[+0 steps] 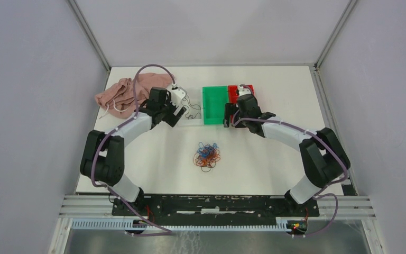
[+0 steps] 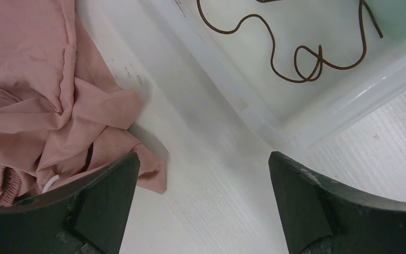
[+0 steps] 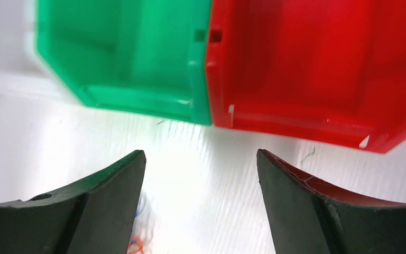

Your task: Untangle the cables

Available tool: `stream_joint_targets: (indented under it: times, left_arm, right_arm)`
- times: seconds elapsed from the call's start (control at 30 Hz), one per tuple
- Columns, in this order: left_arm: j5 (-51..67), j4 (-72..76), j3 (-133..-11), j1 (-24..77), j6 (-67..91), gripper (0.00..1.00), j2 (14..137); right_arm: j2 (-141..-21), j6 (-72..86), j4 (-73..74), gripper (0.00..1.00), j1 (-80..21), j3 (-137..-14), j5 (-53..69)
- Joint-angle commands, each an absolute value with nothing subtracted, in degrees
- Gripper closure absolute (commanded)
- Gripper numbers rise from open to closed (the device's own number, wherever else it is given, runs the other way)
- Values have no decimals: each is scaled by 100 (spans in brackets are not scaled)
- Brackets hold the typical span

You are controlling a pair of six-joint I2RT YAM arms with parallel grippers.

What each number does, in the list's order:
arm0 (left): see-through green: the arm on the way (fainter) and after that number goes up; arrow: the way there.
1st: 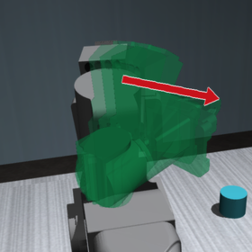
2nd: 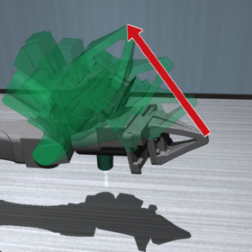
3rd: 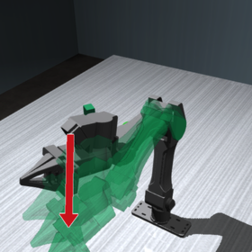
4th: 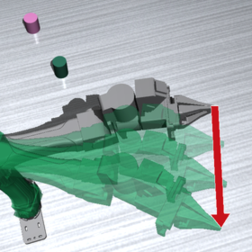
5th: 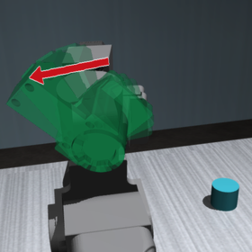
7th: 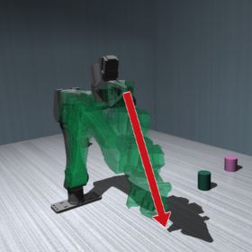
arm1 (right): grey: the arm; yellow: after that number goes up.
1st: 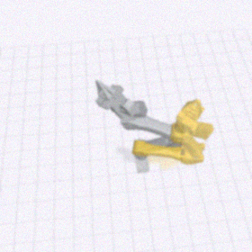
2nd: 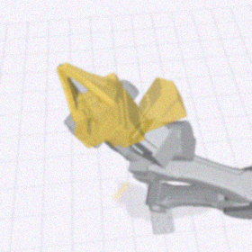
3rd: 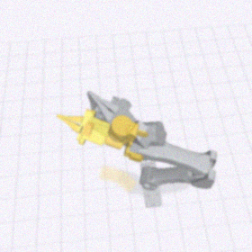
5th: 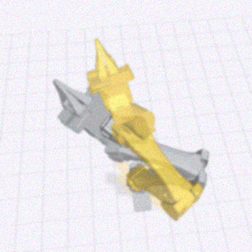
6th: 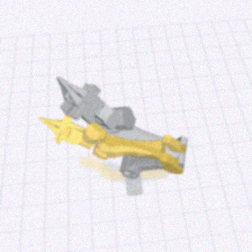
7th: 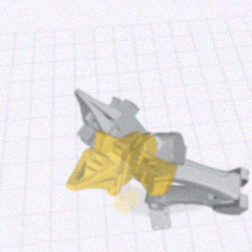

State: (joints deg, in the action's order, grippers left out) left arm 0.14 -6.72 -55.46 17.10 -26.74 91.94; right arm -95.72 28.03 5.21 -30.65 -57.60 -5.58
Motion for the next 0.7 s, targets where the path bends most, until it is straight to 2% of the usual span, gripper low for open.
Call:
stream_joint_targets:
  times: [0.0, 0.2, 0.37, 0.67]
  left_arm:
    - [546, -1107, -6184, 1539, -2695, 1, 8691]
    - [2242, -3054, -6811, 1503, -3146, 1, 8061]
    - [3640, -3954, -6373, 1732, -3967, 1, 7454]
    - [2606, -4649, -6265, 3170, -6306, 3, 7762]
  right_arm:
    - [-8552, 2884, 178, 17, -3371, -5441, -445]
    - [-7834, 2834, 281, 21, -4009, -5050, 150]
    - [-7587, 3008, 415, 24, -4464, -4772, 164]
    - [-7086, 3206, 1120, 24, -4361, -4583, -781]
